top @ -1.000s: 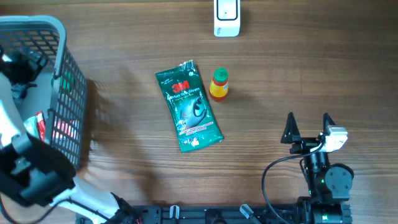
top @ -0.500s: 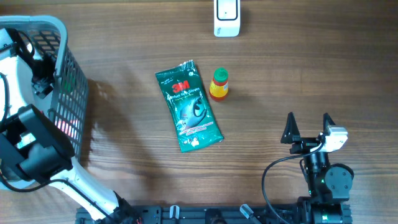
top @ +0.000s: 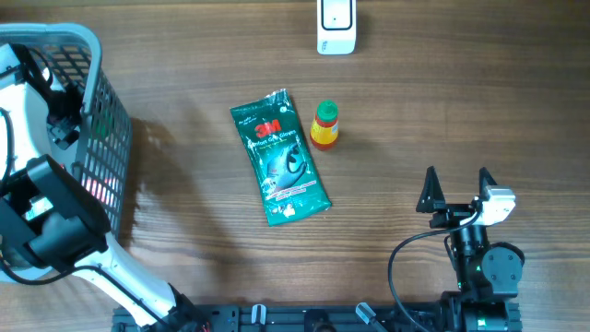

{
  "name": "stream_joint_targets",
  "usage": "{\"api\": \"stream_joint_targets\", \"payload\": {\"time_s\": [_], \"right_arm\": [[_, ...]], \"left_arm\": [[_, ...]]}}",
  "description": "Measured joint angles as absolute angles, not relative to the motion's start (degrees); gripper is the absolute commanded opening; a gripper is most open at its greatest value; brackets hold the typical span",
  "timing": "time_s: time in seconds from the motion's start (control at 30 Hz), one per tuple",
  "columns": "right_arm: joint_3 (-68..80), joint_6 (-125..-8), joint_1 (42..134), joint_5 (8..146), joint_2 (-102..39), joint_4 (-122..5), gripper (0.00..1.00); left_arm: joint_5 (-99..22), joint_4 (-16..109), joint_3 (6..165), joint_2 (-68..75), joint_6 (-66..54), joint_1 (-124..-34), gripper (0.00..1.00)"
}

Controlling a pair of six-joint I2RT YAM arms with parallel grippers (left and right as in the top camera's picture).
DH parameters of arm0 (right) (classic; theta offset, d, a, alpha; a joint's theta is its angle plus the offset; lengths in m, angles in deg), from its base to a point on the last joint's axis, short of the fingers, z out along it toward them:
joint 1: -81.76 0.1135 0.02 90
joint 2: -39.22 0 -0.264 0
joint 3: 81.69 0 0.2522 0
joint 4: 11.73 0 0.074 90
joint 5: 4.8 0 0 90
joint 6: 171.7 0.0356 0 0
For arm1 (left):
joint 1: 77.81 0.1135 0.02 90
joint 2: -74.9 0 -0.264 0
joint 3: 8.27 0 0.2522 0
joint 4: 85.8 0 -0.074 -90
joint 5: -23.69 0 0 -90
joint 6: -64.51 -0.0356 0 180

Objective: Scan the item barcode

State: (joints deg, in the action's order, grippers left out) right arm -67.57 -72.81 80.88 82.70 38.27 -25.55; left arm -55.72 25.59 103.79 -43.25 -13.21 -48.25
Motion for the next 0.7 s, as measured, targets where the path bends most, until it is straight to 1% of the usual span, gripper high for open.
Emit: {"api": "stream_joint_targets", "payload": {"time_s": [0.17, 0.23, 0.3, 0.37, 0.43, 0.5, 0.53, 0.6, 0.63, 0.7], "right_arm": [[-67.6, -72.8, 80.9, 82.7, 38.3, -25.5, 1.00], [-67.6, -72.8, 80.9, 82.7, 38.3, -25.5, 1.00], [-67.6, -72.8, 80.9, 82.7, 38.3, -25.5, 1.00], [-67.6, -72.8, 80.9, 82.7, 38.3, -25.5, 1.00], [-67.6, -72.8, 80.9, 82.7, 38.3, -25.5, 1.00], [-67.6, -72.8, 80.9, 82.7, 38.3, -25.5, 1.00], [-67.6, -72.8, 80.9, 82.7, 38.3, -25.5, 1.00], [-67.6, -72.8, 80.9, 82.7, 38.3, -25.5, 1.00], [-67.6, -72.8, 80.9, 82.7, 38.3, -25.5, 1.00], [-67.6, -72.8, 80.9, 82.7, 38.3, -25.5, 1.00]], "left_arm": [[-56.0, 24.5, 103.8, -43.2, -11.8, -48.2, 1.00], [-57.4, 23.4, 103.8, -43.2, -9.1, -48.2, 1.00], [-58.2, 21.7, 103.8, -43.2, -7.5, -48.3, 0.96], [-59.6, 20.4, 103.8, -43.3, -6.7, -48.4, 0.90], [-62.0, 19.2, 103.8, -43.3, -6.2, -48.5, 0.88], [-63.3, 18.7, 103.8, -43.3, -5.5, -48.4, 0.83], [-63.7, 18.5, 103.8, -43.3, -5.2, -48.1, 0.83], [-64.3, 17.8, 103.8, -43.3, -4.8, -47.4, 0.83], [-64.6, 17.2, 103.8, -43.3, -4.6, -47.2, 0.87], [-64.9, 16.7, 103.8, -43.3, -4.3, -45.7, 1.00]]}}
